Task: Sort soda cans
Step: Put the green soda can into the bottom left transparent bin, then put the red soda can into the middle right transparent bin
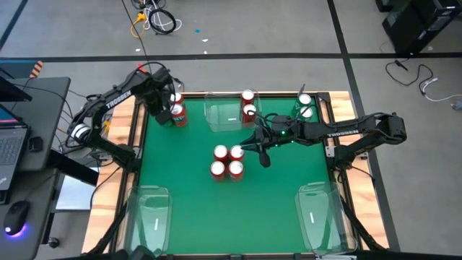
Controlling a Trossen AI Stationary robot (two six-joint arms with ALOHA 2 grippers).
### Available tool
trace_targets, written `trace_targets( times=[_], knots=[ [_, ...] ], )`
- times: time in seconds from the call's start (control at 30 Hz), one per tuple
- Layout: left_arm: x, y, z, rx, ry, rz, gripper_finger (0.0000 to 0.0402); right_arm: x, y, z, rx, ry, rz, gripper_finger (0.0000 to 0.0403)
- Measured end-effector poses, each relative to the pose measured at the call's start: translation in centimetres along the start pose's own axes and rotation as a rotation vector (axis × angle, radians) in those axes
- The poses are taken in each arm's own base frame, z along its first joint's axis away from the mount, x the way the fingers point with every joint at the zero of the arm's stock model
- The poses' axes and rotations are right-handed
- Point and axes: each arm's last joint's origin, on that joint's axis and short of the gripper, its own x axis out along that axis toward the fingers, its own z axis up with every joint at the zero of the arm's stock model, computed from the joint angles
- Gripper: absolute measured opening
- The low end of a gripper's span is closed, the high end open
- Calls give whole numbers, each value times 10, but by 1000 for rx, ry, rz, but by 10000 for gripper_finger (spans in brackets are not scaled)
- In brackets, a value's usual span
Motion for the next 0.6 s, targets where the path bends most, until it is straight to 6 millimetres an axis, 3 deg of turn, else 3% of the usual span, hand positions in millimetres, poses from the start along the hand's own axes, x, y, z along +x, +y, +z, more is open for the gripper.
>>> trace_targets(
  times=[0.6],
  knots=[
    [-6,-3,6,15,-39,21,1,0,0,0,-2,-2,0,67]
  ],
)
